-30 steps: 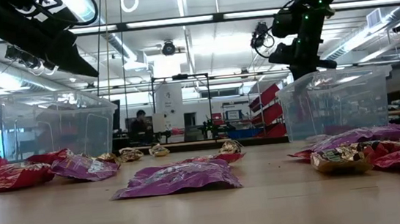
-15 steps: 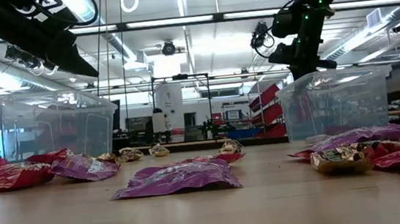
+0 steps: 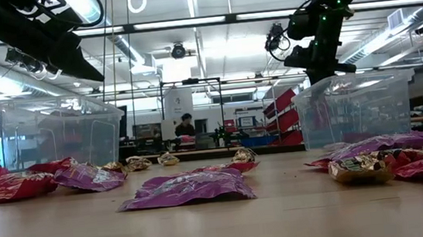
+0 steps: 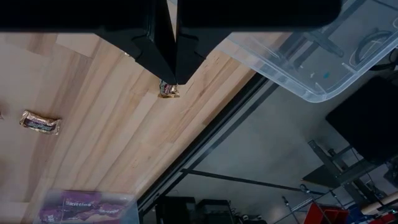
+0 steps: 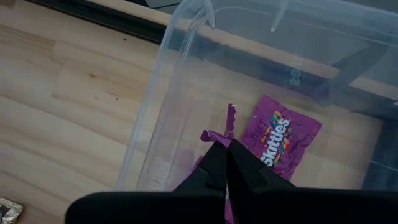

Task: Sort candy
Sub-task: Put the purple candy into the top right transparent bin

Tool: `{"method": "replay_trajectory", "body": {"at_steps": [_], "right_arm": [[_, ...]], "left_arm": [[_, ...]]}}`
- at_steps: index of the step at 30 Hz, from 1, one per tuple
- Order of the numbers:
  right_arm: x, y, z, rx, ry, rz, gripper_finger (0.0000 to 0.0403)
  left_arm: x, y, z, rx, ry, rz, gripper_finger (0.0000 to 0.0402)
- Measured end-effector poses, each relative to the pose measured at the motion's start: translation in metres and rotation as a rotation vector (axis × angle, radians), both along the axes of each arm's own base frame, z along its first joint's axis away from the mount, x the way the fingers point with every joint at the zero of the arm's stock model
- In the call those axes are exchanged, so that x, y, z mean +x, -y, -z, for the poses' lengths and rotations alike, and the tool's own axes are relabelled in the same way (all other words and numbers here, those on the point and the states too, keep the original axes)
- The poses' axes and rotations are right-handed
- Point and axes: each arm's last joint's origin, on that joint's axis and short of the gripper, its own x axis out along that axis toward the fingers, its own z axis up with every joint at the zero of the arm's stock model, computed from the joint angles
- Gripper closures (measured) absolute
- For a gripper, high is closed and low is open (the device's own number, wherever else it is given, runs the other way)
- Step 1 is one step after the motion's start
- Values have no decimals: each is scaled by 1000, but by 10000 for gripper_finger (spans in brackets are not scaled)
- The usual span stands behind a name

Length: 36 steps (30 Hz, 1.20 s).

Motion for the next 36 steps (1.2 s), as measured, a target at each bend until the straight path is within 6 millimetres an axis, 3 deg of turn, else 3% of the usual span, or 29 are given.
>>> {"method": "replay_trajectory", "body": {"at_steps": [36], "right_arm": [[2, 2, 1, -19, -8, -39, 403]], "left_arm": [[1, 0, 6, -1, -5, 0, 393]]}}
